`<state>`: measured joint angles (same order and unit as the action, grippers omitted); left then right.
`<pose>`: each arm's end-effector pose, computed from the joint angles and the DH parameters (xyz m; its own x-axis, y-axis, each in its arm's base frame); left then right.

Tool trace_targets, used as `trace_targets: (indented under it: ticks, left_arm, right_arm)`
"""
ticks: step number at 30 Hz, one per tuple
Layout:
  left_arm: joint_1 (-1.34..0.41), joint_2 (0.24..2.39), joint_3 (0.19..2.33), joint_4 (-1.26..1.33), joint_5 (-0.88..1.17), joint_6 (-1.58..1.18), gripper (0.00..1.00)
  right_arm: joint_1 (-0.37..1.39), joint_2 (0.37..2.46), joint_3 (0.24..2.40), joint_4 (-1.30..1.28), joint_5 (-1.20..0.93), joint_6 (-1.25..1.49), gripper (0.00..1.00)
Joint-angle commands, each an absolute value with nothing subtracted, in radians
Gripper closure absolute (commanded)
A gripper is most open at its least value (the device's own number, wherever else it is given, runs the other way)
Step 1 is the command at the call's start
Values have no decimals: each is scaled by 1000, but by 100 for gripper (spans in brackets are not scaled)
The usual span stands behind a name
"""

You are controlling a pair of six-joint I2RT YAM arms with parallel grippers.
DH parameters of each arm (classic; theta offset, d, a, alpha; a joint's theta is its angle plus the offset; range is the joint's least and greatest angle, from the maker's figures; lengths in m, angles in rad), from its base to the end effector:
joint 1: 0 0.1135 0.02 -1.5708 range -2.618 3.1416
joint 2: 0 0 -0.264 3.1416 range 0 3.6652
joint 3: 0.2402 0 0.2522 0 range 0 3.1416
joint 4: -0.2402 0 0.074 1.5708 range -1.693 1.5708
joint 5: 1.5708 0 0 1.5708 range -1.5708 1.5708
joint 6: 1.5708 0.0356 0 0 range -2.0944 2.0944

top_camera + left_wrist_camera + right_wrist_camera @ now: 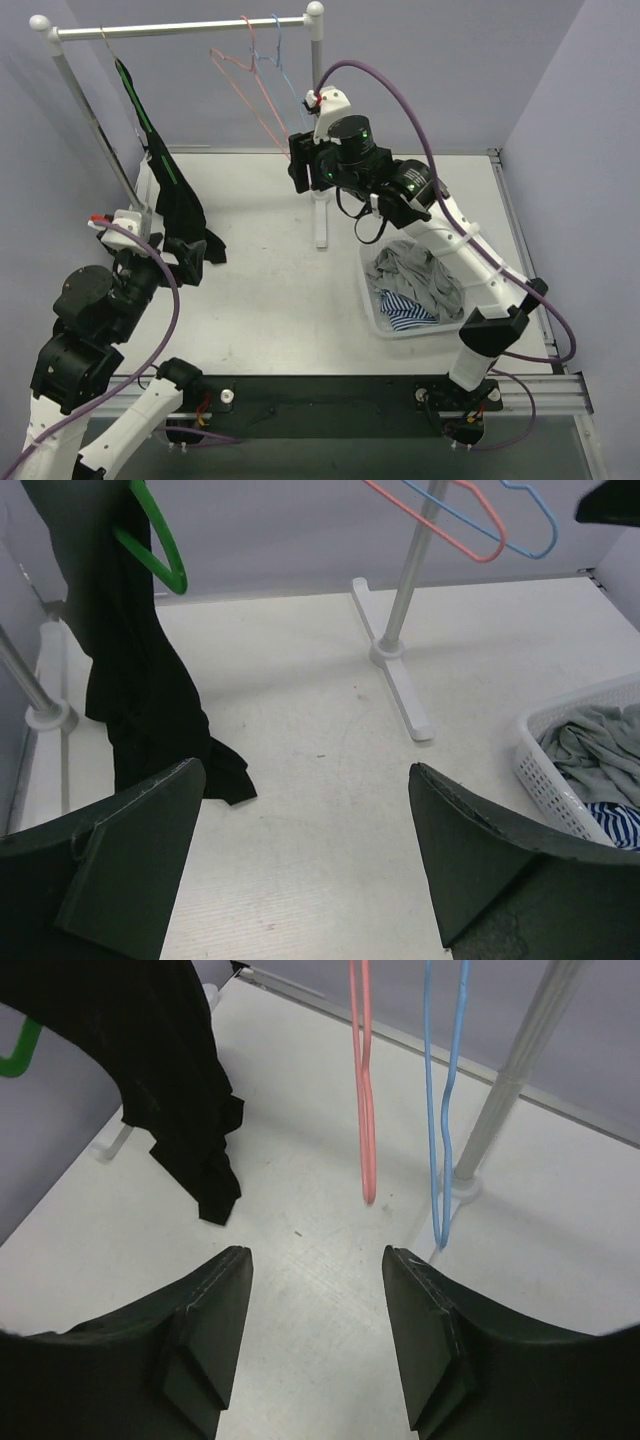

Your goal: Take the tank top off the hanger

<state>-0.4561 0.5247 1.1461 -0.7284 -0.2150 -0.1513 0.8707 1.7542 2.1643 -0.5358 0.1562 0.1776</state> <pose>0.0607 -0.0213 0.4255 -0.1309 -0.0998 -0.9864 0.2227 0.9665 -0.1273 0.2472 0.2849 0.5121 -0.1954 0.0389 -0.9800 -0.6314 0.7596 0.1561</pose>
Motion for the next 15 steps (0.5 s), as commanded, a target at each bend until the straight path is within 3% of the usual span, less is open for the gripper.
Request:
trace_targets:
  ticks: [1, 6, 15]
  left_arm:
    - [-459, 625, 1245, -672, -317, -95, 7]
    - [-457, 748, 1353, -635, -463, -54, 12]
    - [-400, 983, 1469, -437, -623, 17, 19]
  right_arm:
    - [870, 1565, 2056, -499, 77, 216, 40]
    - [914, 1385, 1835, -488, 67, 238, 20]
    - [1075, 1224, 1582, -462, 169, 268, 18]
